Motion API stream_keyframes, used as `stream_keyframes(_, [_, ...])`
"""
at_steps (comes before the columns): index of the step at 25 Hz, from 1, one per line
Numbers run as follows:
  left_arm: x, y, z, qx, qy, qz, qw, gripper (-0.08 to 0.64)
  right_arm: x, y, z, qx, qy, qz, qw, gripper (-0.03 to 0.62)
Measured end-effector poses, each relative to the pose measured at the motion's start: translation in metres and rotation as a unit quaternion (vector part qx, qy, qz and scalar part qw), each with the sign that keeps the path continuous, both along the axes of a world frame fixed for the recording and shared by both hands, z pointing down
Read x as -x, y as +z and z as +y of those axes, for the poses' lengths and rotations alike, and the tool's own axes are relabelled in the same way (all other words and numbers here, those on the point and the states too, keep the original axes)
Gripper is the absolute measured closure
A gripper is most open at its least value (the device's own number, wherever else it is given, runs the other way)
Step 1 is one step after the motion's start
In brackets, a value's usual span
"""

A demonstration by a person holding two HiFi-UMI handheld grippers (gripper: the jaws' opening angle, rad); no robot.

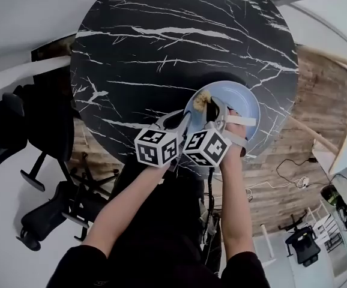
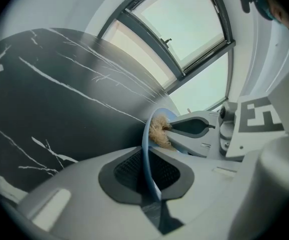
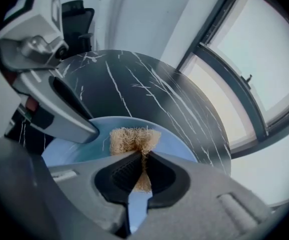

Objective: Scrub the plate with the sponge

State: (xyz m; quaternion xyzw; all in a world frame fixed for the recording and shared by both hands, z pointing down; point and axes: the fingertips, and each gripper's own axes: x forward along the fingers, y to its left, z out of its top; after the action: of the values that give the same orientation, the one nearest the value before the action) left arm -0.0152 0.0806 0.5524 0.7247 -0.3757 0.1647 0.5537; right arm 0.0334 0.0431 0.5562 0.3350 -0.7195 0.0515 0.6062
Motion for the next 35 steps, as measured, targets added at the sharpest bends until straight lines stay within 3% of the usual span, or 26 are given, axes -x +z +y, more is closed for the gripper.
stream_keyframes(6, [0.003, 0.000, 0.003, -0.003, 0.000, -0.005, 1.0000, 0.532, 0.010, -0.002, 0.025, -0.012, -0.051, 0.003, 0.999, 0.566])
stream_keyframes(25, [0.001, 0.002, 0.011, 0.018, -0.005, 0.012, 0.9998, 0.512, 0.003, -0.003, 0.086, -0.016, -0.052, 0.015, 0.998, 0.567])
stream_keyframes(35, [0.002, 0.002, 0.011, 0.021, -0.009, 0.018, 0.9996, 0.511, 0.025, -0.004, 0.138, 0.037, -0.099, -0.012, 0.994, 0.566])
